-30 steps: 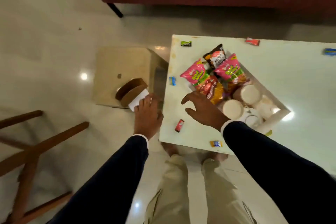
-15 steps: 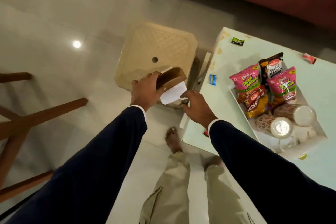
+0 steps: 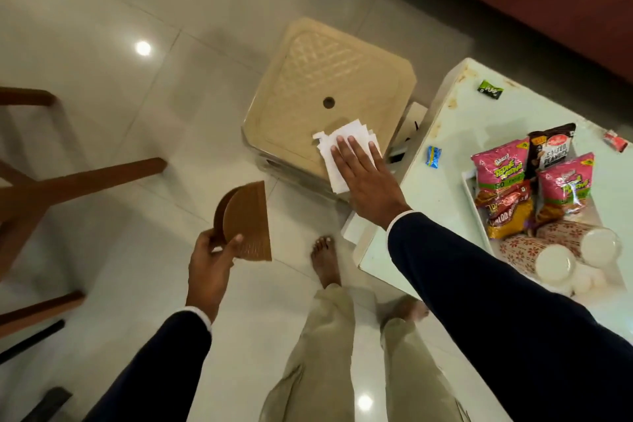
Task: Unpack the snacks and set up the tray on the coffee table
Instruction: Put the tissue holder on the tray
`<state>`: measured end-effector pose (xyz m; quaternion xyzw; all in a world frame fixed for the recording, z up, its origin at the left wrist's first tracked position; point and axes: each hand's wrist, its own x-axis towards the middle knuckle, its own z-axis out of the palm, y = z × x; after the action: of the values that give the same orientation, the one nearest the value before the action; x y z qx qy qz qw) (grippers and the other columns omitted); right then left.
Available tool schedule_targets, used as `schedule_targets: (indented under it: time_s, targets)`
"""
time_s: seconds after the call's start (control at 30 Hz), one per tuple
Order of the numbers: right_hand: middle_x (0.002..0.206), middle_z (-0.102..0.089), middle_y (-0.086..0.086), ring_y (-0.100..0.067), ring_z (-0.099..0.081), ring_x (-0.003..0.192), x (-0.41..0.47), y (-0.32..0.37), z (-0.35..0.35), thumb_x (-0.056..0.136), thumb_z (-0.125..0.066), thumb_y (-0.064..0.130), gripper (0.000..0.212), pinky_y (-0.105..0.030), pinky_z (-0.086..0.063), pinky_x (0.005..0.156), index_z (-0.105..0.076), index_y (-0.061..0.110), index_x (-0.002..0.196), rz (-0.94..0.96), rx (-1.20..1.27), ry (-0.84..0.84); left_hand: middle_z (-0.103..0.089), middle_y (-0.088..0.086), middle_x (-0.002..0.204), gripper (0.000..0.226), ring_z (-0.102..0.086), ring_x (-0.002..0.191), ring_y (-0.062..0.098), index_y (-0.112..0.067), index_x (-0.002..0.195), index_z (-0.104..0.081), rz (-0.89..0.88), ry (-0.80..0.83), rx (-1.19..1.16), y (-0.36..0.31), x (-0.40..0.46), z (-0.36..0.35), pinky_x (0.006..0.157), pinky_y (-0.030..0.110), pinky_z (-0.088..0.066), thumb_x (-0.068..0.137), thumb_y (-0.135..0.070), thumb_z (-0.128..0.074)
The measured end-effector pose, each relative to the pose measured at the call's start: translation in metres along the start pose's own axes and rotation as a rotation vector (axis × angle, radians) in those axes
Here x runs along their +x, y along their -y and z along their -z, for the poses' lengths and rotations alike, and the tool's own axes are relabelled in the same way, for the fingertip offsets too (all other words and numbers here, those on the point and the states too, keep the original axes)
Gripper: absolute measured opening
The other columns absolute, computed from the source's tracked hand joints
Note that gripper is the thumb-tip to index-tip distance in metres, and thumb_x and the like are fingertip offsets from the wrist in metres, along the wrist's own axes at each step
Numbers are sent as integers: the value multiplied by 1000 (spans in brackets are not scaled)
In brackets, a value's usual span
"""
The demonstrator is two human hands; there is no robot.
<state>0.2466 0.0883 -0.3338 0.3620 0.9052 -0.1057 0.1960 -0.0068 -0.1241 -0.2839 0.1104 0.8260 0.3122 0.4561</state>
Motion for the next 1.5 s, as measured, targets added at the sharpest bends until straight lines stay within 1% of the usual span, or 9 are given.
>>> schedule_targets:
  time_s: [0.3, 0.57, 0.67, 0.8, 0.97, 1.07, 1.17, 1.37, 1.5]
  targets:
    - [170, 0, -14, -33, -2, 157, 2, -2, -16, 95, -19, 18, 69, -53, -13, 125, -2, 6, 161, 17, 22, -70, -72, -5, 110, 22, -71, 103, 17, -36, 107, -62, 61, 46, -41, 41, -20, -8, 87, 40, -58, 92, -30, -77]
    - [168, -21, -5, -24, -17, 156, 2, 5, -4, 106, -37, 22, 54, -46, -18, 125, -29, 13, 158, -41, 306, -120, -73, -10, 109, 37, -70, 101, 12, -35, 113, -61, -41, 80, 73, 30, -19, -13, 79, 28, -54, 83, -49, -78]
    - [145, -57, -7, -25, -51, 135, -2, 4, 16, 106, -41, 20, 39, -40, -39, 111, -53, 13, 143, -149, 797, -154, -74, -12, 108, 27, -70, 102, 8, -37, 109, -61, -93, 102, 96, 24, -21, -15, 78, 21, -56, 90, -30, -79]
    - [124, -68, -8, -20, -67, 99, -26, -14, 48, 106, -48, 31, 29, -30, -55, 78, -59, 16, 128, -672, 1818, -70, -72, -6, 115, 33, -70, 105, 9, -39, 112, -61, -161, 188, 73, 0, -31, -25, 69, 8, -54, 89, -24, -80]
    - [141, -61, -14, -31, -61, 126, -94, -52, 82, 105, -48, 27, 45, -47, -51, 101, -48, 8, 145, -792, 2423, -92, -61, -10, 120, 40, -64, 107, 4, -55, 109, -60, -348, 389, 198, -57, -59, -50, 89, 24, -52, 85, -29, -80]
    - [147, -56, -14, -31, -54, 135, -154, -74, 121, 105, -45, 29, 48, -49, -39, 115, -48, 7, 147, -734, 2516, -165, -57, -17, 115, 43, -60, 107, -2, -37, 118, -62, -461, 493, 316, -99, -89, -73, 93, 27, -50, 77, -44, -75]
    - [140, -62, -14, -33, -61, 127, -222, -95, 166, 103, -50, 29, 41, -54, -46, 109, -62, 9, 137, -636, 2549, -274, -57, -15, 119, 54, -60, 113, 3, -27, 128, -64, -538, 621, 377, -140, -129, -101, 100, 29, -48, 78, -45, -76]
    - [143, -60, -13, -33, -59, 130, -370, -132, 241, 97, -58, 33, 53, -52, -47, 108, -52, 10, 144, -486, 2432, -411, -64, -14, 119, 47, -71, 105, 10, -35, 120, -67, -613, 891, 368, -199, -250, -181, 86, 40, -62, 78, -41, -88]
    - [130, -68, -13, -28, -66, 114, -463, -155, 266, 95, -57, 31, 50, -43, -54, 95, -57, 4, 137, -441, 2182, -526, -76, -16, 110, 57, -72, 105, 8, -40, 116, -68, -711, 958, 404, -228, -342, -229, 96, 32, -57, 63, -53, -88]
